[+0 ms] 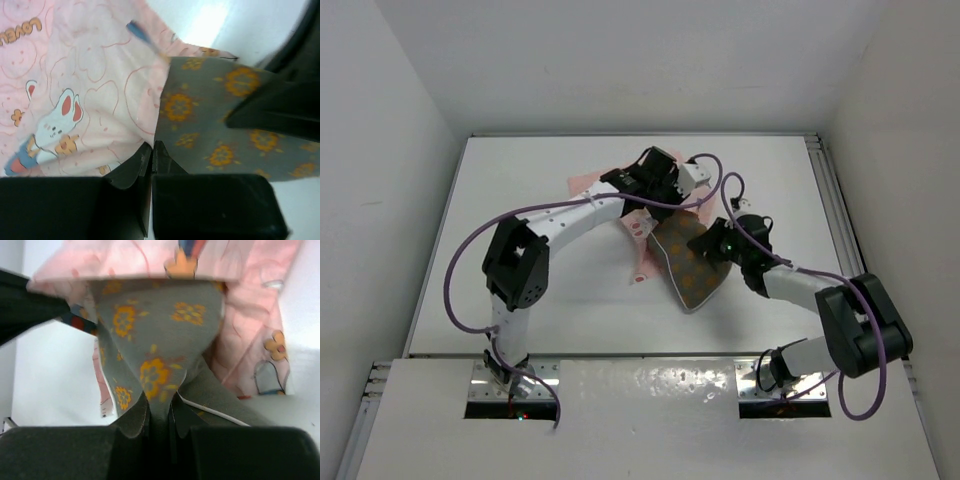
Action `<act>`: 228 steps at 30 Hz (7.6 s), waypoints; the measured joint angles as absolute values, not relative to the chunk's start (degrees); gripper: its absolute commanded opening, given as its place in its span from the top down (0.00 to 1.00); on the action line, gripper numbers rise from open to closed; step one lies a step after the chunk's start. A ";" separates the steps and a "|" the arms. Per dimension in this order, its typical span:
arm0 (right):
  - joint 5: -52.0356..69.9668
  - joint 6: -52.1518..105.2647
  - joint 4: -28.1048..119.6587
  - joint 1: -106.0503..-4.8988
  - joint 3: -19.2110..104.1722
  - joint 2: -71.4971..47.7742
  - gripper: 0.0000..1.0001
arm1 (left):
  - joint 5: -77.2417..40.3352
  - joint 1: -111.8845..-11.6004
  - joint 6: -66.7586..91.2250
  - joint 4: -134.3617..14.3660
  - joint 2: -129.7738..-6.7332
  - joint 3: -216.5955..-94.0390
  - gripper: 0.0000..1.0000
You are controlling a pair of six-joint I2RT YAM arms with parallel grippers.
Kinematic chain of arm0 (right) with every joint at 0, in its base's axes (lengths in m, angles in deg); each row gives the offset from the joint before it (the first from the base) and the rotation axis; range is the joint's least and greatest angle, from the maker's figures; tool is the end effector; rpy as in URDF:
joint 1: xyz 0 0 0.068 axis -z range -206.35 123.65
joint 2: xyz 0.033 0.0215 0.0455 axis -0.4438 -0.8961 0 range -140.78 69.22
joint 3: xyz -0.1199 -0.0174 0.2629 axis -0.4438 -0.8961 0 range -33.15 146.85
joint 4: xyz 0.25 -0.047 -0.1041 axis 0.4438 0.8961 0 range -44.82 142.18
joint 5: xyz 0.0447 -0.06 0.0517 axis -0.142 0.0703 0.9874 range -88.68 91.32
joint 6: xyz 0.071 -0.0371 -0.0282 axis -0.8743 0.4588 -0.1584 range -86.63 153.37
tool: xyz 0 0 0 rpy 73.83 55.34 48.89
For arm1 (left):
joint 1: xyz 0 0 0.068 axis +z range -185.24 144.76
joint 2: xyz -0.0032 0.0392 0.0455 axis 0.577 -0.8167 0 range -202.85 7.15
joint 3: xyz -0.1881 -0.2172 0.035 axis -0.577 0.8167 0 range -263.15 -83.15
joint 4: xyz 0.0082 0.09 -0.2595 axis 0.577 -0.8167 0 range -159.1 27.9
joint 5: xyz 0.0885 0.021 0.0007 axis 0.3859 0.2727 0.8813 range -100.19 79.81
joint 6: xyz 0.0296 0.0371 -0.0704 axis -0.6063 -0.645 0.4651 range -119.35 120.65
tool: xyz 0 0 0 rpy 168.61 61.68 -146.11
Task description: Put the pillow into the pillowcase
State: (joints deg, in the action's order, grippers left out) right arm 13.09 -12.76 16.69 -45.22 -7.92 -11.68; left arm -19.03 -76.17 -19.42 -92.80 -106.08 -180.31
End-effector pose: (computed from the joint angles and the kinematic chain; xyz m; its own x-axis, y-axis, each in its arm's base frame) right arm 0.2810 0.1122 0.1437 -0.6515 0.5232 -0.5494 -0.0268 0.7078 0.7059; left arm 0.3685 -0.3349 0.2501 -0.2676 0.6809 -0.6818 0.8716 0.4727 0.1300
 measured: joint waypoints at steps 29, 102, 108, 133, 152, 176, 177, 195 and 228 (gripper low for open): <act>1.95 -6.51 17.28 -47.73 -1.97 6.15 1.00 | -25.63 -77.98 -28.82 -105.52 -100.50 -189.21 0.98; 5.69 -7.91 27.40 -49.24 -2.54 -8.27 1.00 | -23.75 -76.48 -27.71 -94.31 -97.68 -156.07 1.00; 2.67 -12.54 21.61 -49.00 -2.59 -8.14 1.00 | -25.35 -81.61 -31.92 -97.08 -93.01 -155.66 1.00; -4.26 -17.61 21.04 -50.62 -4.66 -8.25 1.00 | -34.64 -80.74 -30.07 -106.13 -96.29 -172.82 1.00; 2.06 -11.62 21.83 -52.04 -7.09 -8.47 1.00 | -33.79 -74.40 -19.25 -101.80 -96.64 -178.24 0.41; 4.40 -11.47 19.49 -52.00 -9.34 -8.10 1.00 | -21.85 -73.55 -16.41 -93.30 -109.14 -181.43 0.63; 4.42 -11.49 19.51 -52.00 -9.41 -8.03 1.00 | -20.87 -73.55 -16.41 -92.52 -109.14 -181.30 0.73; 4.44 -11.47 19.51 -52.00 -9.47 -7.82 1.00 | -20.89 -73.68 -16.62 -91.07 -110.19 -181.01 0.46; 2.56 3.00 28.28 -53.88 3.77 1.19 1.00 | -28.02 -74.31 -20.86 -105.21 -109.09 -194.17 1.00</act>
